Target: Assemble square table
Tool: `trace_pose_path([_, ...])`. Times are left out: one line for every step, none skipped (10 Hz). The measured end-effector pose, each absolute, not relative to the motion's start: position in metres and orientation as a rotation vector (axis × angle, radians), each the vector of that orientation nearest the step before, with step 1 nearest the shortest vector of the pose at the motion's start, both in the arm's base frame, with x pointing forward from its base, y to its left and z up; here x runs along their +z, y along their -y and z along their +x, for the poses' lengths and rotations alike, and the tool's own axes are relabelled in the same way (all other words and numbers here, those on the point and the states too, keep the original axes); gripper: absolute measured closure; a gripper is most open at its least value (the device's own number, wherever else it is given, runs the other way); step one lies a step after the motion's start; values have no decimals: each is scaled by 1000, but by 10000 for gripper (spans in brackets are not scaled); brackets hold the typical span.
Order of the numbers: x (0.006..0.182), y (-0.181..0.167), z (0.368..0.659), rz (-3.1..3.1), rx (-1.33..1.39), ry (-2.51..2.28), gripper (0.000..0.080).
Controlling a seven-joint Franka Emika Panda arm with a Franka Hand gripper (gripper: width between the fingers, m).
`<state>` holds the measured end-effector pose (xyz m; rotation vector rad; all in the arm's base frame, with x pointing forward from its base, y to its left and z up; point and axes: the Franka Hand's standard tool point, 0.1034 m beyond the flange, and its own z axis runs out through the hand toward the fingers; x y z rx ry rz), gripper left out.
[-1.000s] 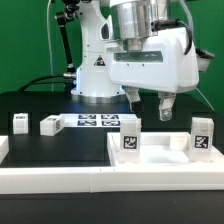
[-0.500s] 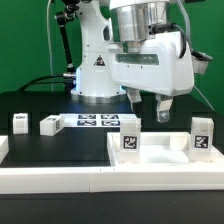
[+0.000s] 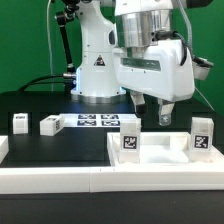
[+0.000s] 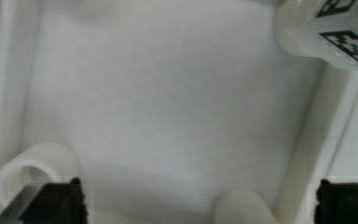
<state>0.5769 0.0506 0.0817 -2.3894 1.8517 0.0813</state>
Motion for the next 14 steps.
trace_pose_path([79, -54, 571, -2362, 95, -1897, 151])
trace_pose_path([73, -59, 560, -2332, 119, -1956, 151])
trace_pose_path([68, -61, 554, -2320, 135, -1988, 151])
trace_pose_path([66, -61, 552, -2319, 143, -1989, 151])
trace_pose_path([66, -61, 552, -2320, 143, -1988, 151])
trace_pose_path([66, -61, 552, -2321, 144, -1987, 151])
trace_pose_path([65, -61, 552, -2322, 144, -1988, 151])
trace_pose_path([65, -60, 552, -2318, 147, -1994, 151])
trace_pose_path([68, -57, 553, -2300, 159, -2020, 151])
trace_pose_path([65, -58, 548, -2281, 155, -2048, 151])
trace_pose_path([60, -65, 538, -2277, 161, -2068, 151])
trace_pose_path([57, -70, 529, -2282, 167, -2075, 151])
trace_pose_path([56, -72, 527, -2293, 170, -2067, 151])
trace_pose_path([56, -71, 528, -2292, 168, -2067, 151])
